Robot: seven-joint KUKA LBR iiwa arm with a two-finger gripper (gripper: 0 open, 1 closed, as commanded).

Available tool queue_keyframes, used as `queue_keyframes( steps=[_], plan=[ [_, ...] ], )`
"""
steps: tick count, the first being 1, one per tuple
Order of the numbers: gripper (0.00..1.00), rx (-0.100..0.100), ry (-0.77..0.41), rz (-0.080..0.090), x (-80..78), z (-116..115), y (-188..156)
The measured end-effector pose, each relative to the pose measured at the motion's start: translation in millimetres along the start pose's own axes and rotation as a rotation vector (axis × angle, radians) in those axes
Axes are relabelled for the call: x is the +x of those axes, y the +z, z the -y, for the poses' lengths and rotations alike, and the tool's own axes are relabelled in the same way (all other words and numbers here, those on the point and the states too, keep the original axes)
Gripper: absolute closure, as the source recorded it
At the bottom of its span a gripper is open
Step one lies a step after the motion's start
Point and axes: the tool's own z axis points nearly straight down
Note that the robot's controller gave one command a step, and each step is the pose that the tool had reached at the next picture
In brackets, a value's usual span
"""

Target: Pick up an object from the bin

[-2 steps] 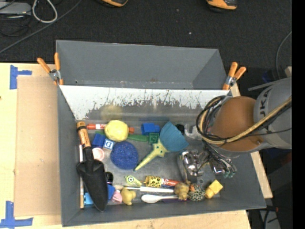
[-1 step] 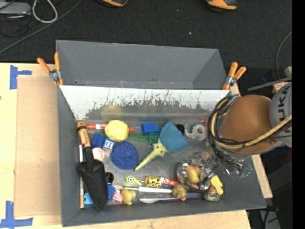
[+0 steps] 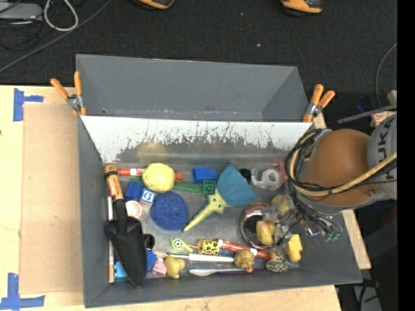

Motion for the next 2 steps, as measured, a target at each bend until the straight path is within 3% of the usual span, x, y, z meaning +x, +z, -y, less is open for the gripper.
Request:
queue_keyframes(
  steps=[1, 2],
  plan=[
    [1.00, -0.003, -0.045, -0.005, -6.4, 11, -60],
    [1.00, -0.001, 0.034, -0.003, 14.2, 39, -21]
  ],
)
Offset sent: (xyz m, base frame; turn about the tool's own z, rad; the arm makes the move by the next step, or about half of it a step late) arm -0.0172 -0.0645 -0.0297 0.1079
